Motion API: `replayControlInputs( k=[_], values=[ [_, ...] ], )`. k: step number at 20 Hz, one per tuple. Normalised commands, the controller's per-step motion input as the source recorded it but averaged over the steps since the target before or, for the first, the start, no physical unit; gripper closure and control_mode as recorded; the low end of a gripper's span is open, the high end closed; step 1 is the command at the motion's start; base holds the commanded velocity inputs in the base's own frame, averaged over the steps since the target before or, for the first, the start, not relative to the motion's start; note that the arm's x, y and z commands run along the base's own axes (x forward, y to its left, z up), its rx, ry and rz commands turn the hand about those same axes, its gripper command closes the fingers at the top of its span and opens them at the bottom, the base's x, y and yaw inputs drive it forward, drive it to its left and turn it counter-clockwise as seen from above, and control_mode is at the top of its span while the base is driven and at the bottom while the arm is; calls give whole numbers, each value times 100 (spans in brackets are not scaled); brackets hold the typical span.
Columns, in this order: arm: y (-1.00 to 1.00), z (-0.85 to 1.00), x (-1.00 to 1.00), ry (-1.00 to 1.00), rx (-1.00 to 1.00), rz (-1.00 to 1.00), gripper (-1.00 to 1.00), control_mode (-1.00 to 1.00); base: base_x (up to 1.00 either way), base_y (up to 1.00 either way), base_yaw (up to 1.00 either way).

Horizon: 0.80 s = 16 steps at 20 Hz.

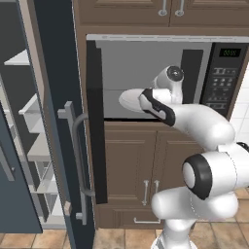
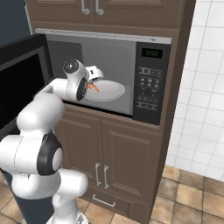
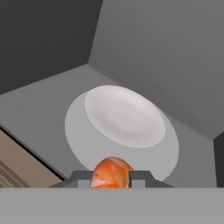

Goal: Transport the shrimp from the fridge to the microwave and turn on the microwave.

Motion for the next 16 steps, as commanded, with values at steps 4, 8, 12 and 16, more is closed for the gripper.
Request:
replayControlInputs(
  k=[4,8,12,16],
  values=[
    [0,-14,50,1,0,0,100,-100,0,0,0],
    [0,-11,52,2,0,0,100,-100,0,0,0],
    [0,-15,47,3,0,0,100,-100,0,0,0],
    [0,-20,37,9,0,0,100,-100,0,0,0]
  ],
)
